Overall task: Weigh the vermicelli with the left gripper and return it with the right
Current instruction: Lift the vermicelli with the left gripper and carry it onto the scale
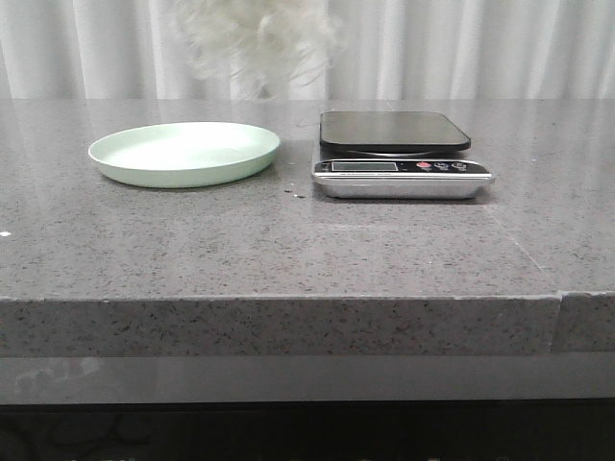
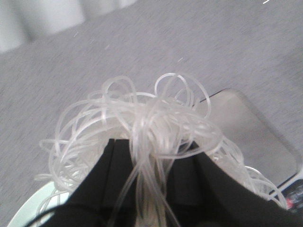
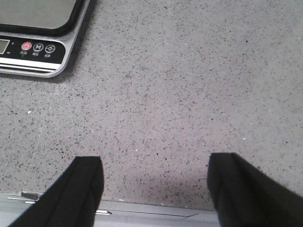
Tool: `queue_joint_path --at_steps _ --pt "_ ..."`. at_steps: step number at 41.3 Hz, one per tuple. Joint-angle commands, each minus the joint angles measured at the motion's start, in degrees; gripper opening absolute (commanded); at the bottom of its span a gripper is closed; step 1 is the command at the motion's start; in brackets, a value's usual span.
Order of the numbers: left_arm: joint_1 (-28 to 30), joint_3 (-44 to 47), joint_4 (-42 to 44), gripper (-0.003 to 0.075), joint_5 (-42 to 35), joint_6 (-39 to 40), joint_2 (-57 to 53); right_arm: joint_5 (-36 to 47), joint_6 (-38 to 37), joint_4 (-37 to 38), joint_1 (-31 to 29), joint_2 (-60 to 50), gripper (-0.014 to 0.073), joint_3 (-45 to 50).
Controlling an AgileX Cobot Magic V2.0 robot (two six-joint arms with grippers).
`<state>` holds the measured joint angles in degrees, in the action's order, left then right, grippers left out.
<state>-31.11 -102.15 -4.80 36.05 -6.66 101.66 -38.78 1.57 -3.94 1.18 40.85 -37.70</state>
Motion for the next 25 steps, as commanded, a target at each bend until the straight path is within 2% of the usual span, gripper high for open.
queue_joint_path --at_steps 1,9,21,25 --pt "-2.7 -5.1 -0.6 0.0149 -6.1 0.0 -1.0 2.7 0.4 0.1 -0.3 0.3 0.0566 -1.4" --pt "-6.8 -11.3 -0.6 0.0149 -7.3 0.0 4.9 2.7 0.4 0.1 -0.3 0.3 0.0566 -1.4" --pt "-8.0 -16.8 -0.5 0.015 -10.6 0.0 13.2 2.5 0.4 0.1 -0.3 0.3 0.0566 -1.4" --pt "-8.0 -16.8 -0.5 0.0189 -10.8 0.0 14.5 2.5 0.4 0.1 -0.3 0.3 0.0566 -1.4"
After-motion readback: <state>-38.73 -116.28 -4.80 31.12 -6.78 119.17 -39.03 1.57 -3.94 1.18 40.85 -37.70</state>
